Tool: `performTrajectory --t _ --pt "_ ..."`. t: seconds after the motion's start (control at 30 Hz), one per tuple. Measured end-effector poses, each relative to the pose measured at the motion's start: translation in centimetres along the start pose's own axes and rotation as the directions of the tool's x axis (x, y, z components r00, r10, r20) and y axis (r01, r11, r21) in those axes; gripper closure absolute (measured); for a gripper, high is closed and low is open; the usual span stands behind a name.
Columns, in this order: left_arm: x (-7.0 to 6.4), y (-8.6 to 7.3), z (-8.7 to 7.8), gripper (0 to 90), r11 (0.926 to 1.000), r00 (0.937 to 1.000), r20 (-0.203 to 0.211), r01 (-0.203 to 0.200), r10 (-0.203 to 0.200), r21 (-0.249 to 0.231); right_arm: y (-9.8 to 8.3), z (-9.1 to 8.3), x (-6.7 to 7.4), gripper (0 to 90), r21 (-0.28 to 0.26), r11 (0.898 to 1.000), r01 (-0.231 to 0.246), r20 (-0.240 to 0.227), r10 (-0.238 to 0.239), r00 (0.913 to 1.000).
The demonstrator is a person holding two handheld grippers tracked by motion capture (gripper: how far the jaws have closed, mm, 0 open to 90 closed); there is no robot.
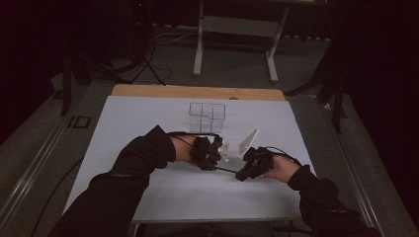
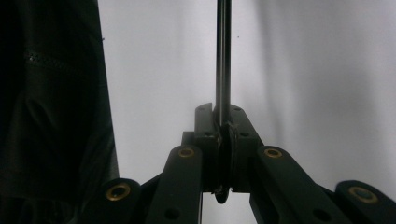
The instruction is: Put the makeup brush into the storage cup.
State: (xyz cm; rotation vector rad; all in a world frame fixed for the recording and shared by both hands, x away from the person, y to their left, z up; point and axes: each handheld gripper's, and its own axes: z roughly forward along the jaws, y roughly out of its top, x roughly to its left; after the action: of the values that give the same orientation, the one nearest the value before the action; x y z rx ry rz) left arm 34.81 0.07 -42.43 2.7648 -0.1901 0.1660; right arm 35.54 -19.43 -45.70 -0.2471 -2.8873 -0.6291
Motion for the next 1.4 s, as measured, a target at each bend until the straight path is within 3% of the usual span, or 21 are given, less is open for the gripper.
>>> performTrajectory --t 0.1,0.17,0.3,0.33,0.37,0.47,0.5,0.53,0.6,0.67,0.7,0.77,0.8,0.93,1.0,1.1,1.13,1.17,1.23,1.33,1.4 --pt "0.3 -0.7 -0.3 66.8 0.9975 0.9986 -0.006 0.052 -0.053 -0.047 -0.4 -0.1 0.2 85.0 -0.020 1.000 0.000 0.007 0.001 1.0000" --pt "0.4 -1.3 -0.5 63.5 0.9918 0.9959 0.009 0.090 -0.090 -0.091 -0.7 0.0 0.3 85.1 -0.028 1.000 0.005 0.011 -0.005 0.9999" --pt "0.6 -2.7 -1.0 58.0 0.9685 0.9851 0.018 0.172 -0.171 -0.180 -1.5 0.1 0.3 85.0 -0.056 0.998 0.009 0.024 -0.008 0.9997" --pt "0.6 -2.7 -1.0 56.9 0.9685 0.9851 0.018 0.172 -0.171 -0.180 -1.5 0.1 0.3 85.0 -0.056 0.998 0.009 0.024 -0.008 0.9997" --pt "0.6 -3.5 -1.4 56.9 0.9565 0.9798 0.012 0.197 -0.199 -0.215 -1.7 0.1 0.2 85.0 -0.059 0.998 0.014 0.026 -0.013 0.9996" --pt "0.5 -4.7 -1.9 52.1 0.9350 0.9703 0.009 0.235 -0.242 -0.265 -2.4 0.1 0.3 85.1 -0.091 0.996 0.007 0.051 -0.002 0.9987" --pt "0.5 -5.1 -2.0 51.5 0.9294 0.9675 0.015 0.247 -0.252 -0.274 -2.6 0.1 0.2 85.0 -0.103 0.995 0.011 0.052 -0.006 0.9986" --pt "0.5 -5.1 -2.0 51.2 0.9294 0.9675 0.015 0.247 -0.252 -0.274 -2.6 0.1 0.2 85.0 -0.103 0.995 0.011 0.052 -0.006 0.9986" --pt "0.5 -6.2 -2.3 49.5 0.8964 0.9545 0.040 0.292 -0.296 -0.334 -2.8 -0.1 0.3 85.0 -0.127 0.992 0.014 0.069 -0.006 0.9976" --pt "0.4 -7.0 -2.5 47.6 0.8705 0.9439 0.048 0.320 -0.327 -0.374 -2.9 -0.3 0.4 85.0 -0.150 0.988 0.019 0.090 -0.005 0.9959" --pt "0.4 -7.5 -2.6 45.7 0.8513 0.9374 0.067 0.339 -0.342 -0.400 -2.9 -0.4 0.4 85.0 -0.160 0.987 0.026 0.097 -0.010 0.9952" --pt "0.3 -8.2 -2.7 44.6 0.8224 0.9262 0.092 0.368 -0.366 -0.434 -3.0 -0.6 0.5 85.0 -0.191 0.981 0.037 0.112 -0.016 0.9936" --pt "0.2 -8.6 -2.7 44.5 0.8115 0.9224 0.100 0.377 -0.373 -0.447 -3.0 -0.7 0.5 85.0 -0.201 0.979 0.038 0.121 -0.014 0.9925" --pt "-0.1 -9.6 -2.4 43.1 0.7876 0.9117 0.095 0.395 -0.400 -0.473 -3.0 -0.8 0.5 85.0 -0.232 0.972 0.042 0.139 -0.009 0.9902" --pt "-0.2 -10.0 -2.0 42.0 0.7651 0.9004 0.113 0.419 -0.420 -0.489 -3.0 -0.7 0.5 85.0 -0.253 0.966 0.046 0.150 -0.008 0.9886" --pt "-0.5 -10.5 -1.4 42.1 0.7370 0.8903 0.119 0.433 -0.439 -0.519 -3.1 -0.7 0.5 85.1 -0.284 0.957 0.054 0.165 -0.006 0.9862" --pt "-0.5 -10.5 -1.4 42.1 0.7370 0.8903 0.119 0.433 -0.439 -0.519 -3.1 -0.7 0.5 85.1 -0.284 0.957 0.054 0.165 -0.006 0.9862" --pt "-0.7 -10.8 -0.9 42.1 0.7133 0.8823 0.131 0.446 -0.452 -0.541 -3.2 -0.7 0.5 85.1 -0.296 0.954 0.056 0.167 -0.006 0.9860" --pt "-0.8 -11.0 -0.3 42.1 0.6900 0.8749 0.147 0.458 -0.461 -0.560 -3.2 -0.7 0.6 85.0 -0.323 0.945 0.056 0.168 -0.001 0.9858" --pt "-1.0 -11.2 0.5 42.2 0.6637 0.8723 0.166 0.462 -0.460 -0.588 -3.2 -0.8 0.6 85.0 -0.348 0.936 0.058 0.168 0.001 0.9858" --pt "-1.1 -11.2 0.9 42.9 0.6332 0.8671 0.181 0.467 -0.464 -0.617 -3.2 -0.9 0.6 85.0 -0.369 0.927 0.058 0.170 0.006 0.9854"
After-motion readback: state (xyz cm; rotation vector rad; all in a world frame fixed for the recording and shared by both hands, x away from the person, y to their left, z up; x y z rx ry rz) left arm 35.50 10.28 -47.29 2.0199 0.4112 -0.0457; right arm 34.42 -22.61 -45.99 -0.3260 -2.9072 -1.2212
